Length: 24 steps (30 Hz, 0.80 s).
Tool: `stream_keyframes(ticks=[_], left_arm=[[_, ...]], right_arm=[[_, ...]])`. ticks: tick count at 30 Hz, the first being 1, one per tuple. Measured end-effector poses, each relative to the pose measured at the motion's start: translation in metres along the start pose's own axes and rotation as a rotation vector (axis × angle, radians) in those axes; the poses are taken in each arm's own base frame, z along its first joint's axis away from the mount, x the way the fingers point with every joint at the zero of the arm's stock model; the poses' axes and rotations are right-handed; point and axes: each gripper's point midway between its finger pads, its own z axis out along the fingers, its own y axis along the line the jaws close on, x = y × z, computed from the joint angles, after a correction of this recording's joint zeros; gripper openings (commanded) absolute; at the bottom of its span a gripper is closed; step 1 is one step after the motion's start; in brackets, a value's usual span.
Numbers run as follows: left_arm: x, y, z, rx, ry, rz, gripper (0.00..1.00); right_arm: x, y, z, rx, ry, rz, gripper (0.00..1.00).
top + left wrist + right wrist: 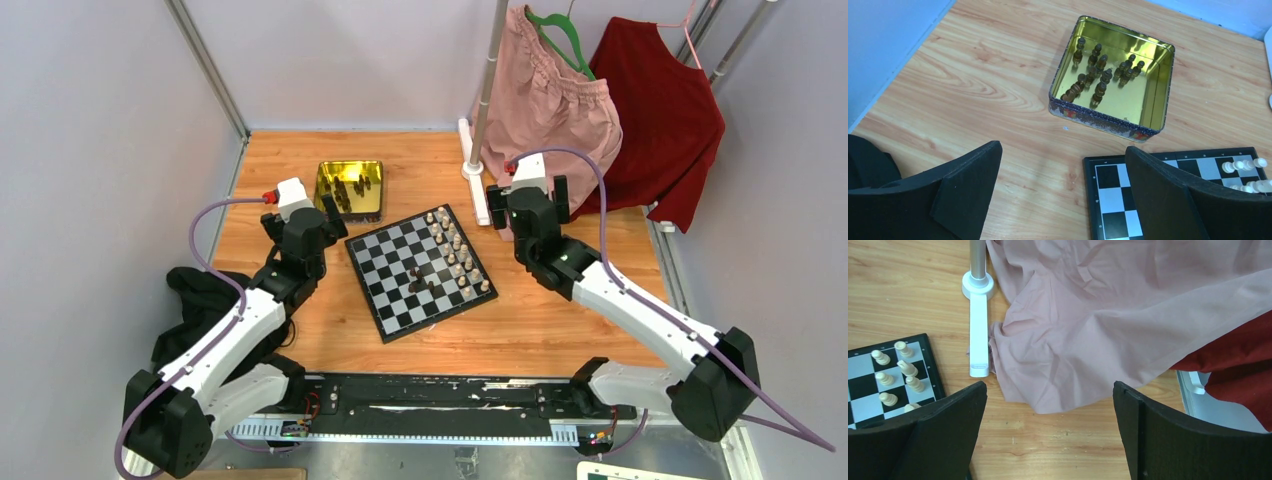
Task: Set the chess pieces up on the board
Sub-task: Pick up the storage box at the center of the board.
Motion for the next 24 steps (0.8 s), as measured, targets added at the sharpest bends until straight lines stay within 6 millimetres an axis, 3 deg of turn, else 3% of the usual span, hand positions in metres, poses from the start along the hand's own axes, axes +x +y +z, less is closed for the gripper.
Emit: stream_keyframes(ticks=[7, 20, 24], left_arm=[[-0.002, 0.004, 0.0, -0.022, -0.01, 0.008, 1.0], [-0.004, 0.006, -0.001, -0.032, -0.019, 0.011, 1.0], [-0.004, 0.007, -0.001, -0.041, -0.021, 0.008, 1.0]], right_arm=[[0.017, 0.009, 0.011, 0.016, 0.047, -0.026, 1.0], [0.005, 0.011, 0.014, 0.017, 0.003, 0.018, 1.0], [0.004, 0.013, 0.014, 0.006, -0.001, 0.021, 0.96]])
